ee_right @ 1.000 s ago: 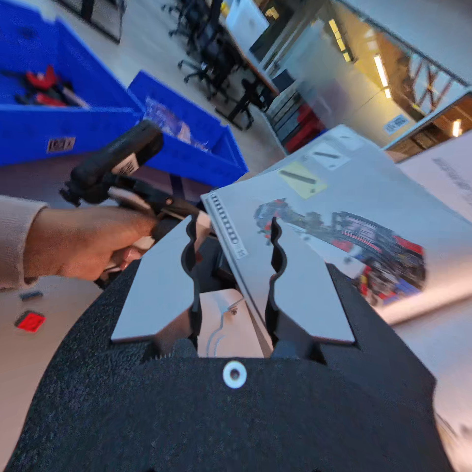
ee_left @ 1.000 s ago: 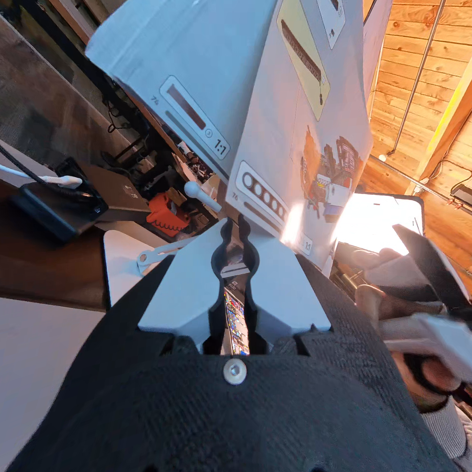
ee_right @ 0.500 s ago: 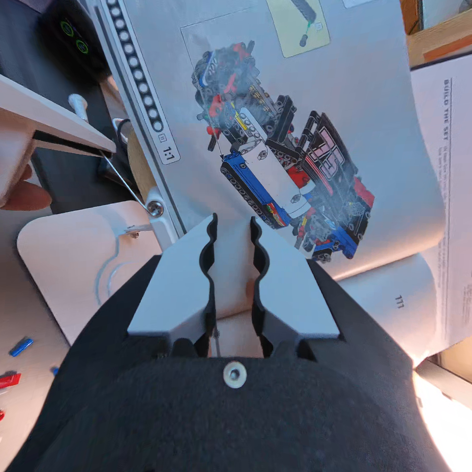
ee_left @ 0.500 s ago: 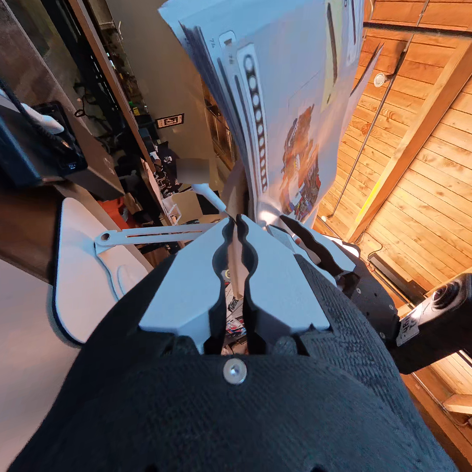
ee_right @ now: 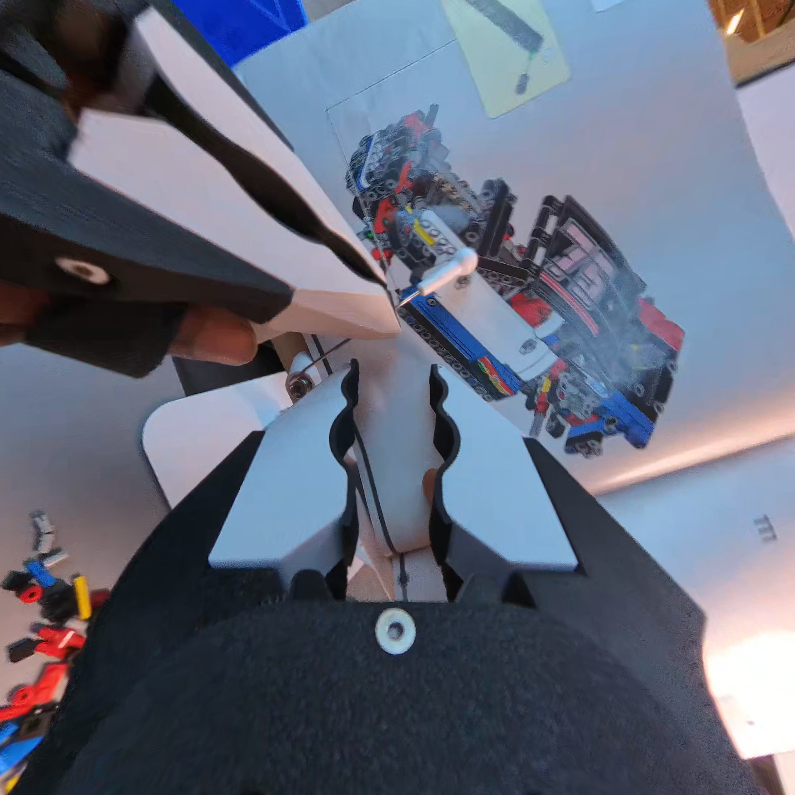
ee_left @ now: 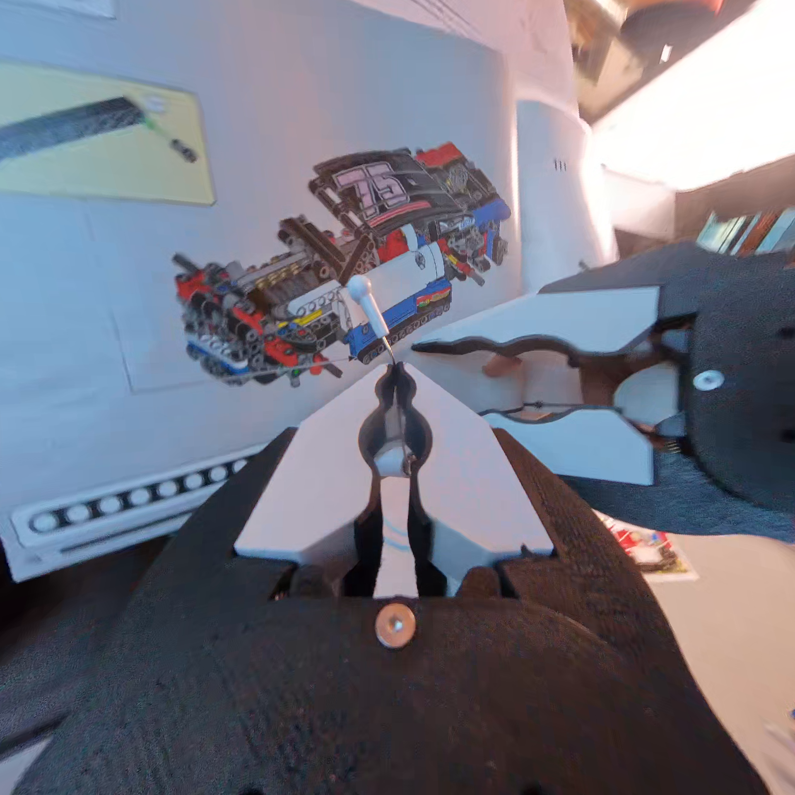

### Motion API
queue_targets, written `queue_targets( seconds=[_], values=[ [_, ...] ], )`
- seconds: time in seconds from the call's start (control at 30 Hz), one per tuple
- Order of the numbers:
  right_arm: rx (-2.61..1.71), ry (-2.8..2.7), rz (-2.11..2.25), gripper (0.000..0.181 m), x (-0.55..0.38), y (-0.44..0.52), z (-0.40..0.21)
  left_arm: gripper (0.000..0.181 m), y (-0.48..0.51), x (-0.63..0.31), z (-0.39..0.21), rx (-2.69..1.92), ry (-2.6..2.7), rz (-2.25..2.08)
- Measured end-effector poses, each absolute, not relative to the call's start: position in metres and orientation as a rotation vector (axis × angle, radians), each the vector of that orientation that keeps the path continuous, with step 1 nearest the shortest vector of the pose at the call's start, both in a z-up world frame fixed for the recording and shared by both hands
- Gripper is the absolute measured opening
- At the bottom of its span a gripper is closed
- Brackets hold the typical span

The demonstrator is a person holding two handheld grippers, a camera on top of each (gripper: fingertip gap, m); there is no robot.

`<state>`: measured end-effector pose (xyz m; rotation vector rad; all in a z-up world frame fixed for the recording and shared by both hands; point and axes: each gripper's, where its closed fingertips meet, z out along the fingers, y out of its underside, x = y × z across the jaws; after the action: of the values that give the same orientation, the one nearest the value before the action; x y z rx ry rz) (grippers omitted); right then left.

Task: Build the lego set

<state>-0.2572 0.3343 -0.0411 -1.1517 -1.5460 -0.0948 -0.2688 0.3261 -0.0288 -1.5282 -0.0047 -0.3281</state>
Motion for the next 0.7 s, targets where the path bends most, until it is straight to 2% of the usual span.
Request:
queue_targets(
  seconds=[0.13, 0.23, 0.3, 0.33, 0.47, 0.63, 0.7],
  values=[
    [-1.206, -1.203, 0.238, 0.020, -0.208, 0.328, 0.007, 0.000, 0.335, -0.260, -0.030, -1.640, 0.208, -0.101],
    [-1.310, -1.105, 0.238, 0.015, -0.179, 0.350, -0.001, 0.000, 0.336, -0.241, -0.030, -1.662, 0.375, 0.036],
    [-1.371, -1.166, 0.222, 0.018, -0.183, 0.355, -0.021, 0.000, 0.340, -0.225, -0.037, -1.670, 0.532, 0.173],
    [-1.389, -1.176, 0.225, 0.026, -0.187, 0.358, -0.028, 0.000, 0.341, -0.219, -0.040, -1.665, 0.617, 0.257],
    [-1.352, -1.148, 0.315, 0.016, -0.187, 0.360, -0.025, 0.000, 0.337, -0.210, -0.045, -1.600, 0.841, 0.392],
    [-1.279, -1.199, 0.307, 0.022, -0.188, 0.355, -0.030, 0.000, 0.335, -0.205, -0.049, -1.574, 0.966, 0.472],
    [-1.254, -1.247, 0.312, 0.030, -0.189, 0.350, -0.036, 0.000, 0.337, -0.203, -0.054, -1.605, 1.024, 0.463]
  ],
)
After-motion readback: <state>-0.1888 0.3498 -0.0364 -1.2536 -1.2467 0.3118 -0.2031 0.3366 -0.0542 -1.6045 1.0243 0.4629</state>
